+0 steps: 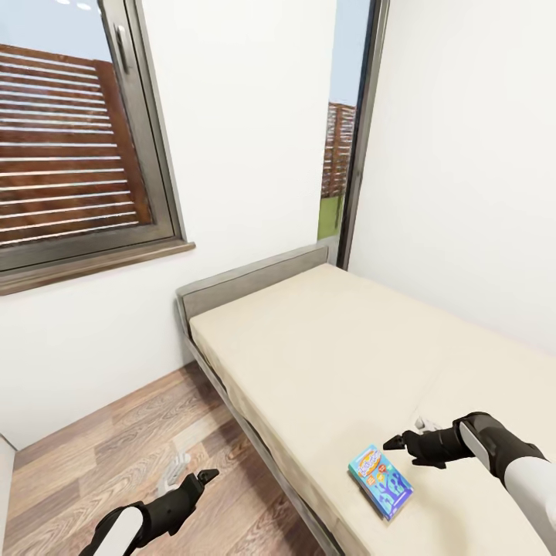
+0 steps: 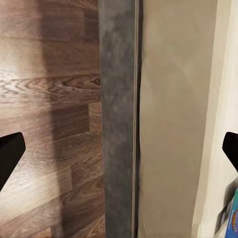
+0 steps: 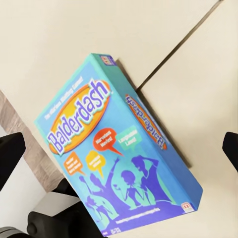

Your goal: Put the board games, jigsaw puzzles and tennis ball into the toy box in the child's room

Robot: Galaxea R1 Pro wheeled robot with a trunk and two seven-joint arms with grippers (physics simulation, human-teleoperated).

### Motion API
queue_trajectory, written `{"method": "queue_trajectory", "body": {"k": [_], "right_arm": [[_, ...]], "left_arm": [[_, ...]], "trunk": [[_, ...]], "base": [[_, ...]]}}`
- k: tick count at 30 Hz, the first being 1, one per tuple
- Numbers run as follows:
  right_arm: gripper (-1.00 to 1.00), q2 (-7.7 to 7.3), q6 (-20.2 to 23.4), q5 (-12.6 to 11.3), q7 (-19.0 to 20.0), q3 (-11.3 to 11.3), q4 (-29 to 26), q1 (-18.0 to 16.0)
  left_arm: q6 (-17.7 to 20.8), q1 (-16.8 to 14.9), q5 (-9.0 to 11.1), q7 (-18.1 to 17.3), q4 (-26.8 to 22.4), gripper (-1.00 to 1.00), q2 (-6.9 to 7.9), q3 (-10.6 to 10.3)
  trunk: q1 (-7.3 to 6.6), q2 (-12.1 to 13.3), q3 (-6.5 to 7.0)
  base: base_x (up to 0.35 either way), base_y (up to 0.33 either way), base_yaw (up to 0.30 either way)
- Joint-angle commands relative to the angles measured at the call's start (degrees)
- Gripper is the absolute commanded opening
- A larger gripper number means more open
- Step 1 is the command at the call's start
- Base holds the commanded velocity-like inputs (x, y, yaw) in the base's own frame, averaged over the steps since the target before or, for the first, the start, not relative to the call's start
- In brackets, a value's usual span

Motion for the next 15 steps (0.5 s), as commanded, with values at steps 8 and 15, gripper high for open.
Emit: {"method": "queue_trajectory", "body": {"k": [8,15], "right_arm": [[1.0,-0.07,0.0,-0.6,0.1,0.5,-0.1,0.0],[1.0,-0.07,0.0,-0.6,0.1,0.5,-0.1,0.0]], "left_arm": [[0.1,0.0,0.2,0.0,0.0,1.0,0.04,-0.1],[0.1,0.0,0.2,0.0,0.0,1.0,0.04,-0.1]], "trunk": [[-0.01,0.0,-0.3],[-0.01,0.0,-0.37]], "base": [[0.0,0.0,0.0],[0.0,0.0,0.0]]}}
